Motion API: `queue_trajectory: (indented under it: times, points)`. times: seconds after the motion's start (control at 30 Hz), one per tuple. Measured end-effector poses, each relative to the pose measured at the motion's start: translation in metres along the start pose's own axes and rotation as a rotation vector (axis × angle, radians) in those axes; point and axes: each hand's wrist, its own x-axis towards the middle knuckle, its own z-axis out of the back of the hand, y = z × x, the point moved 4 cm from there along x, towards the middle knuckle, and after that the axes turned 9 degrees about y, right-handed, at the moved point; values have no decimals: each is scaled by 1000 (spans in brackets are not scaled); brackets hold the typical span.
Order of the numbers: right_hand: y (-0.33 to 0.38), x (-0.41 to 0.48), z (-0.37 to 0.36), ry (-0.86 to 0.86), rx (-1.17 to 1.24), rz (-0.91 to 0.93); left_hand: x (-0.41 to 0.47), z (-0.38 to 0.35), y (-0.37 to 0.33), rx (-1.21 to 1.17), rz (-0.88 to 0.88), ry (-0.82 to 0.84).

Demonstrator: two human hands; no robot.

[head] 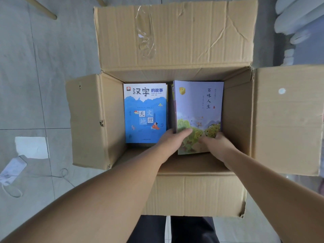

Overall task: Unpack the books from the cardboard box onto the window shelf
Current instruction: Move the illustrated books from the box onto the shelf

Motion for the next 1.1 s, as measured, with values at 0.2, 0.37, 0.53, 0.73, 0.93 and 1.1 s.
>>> queue_trajectory:
  times: [0.2, 0.37, 0.53, 0.73, 0.93, 1.1]
  points:
    - [-3, 2, 0, -24, 14, 25, 18, -14, 3, -207, 21, -17]
    - [4, -7, 3, -69, 111, 18, 11, -2, 0, -139, -79, 5]
    - [10, -16, 1, -129, 219, 20, -18, 17, -1, -221, -131, 45]
    - [17, -33, 17, 54, 199, 77, -74, 37, -9, -379, -126, 228]
    - [48, -82, 31, 330, 564, 335, -137, 52, -27, -272, -133, 301]
    - [95, -157, 46, 184, 537, 586, -205, 58, -74, -168, -242, 176]
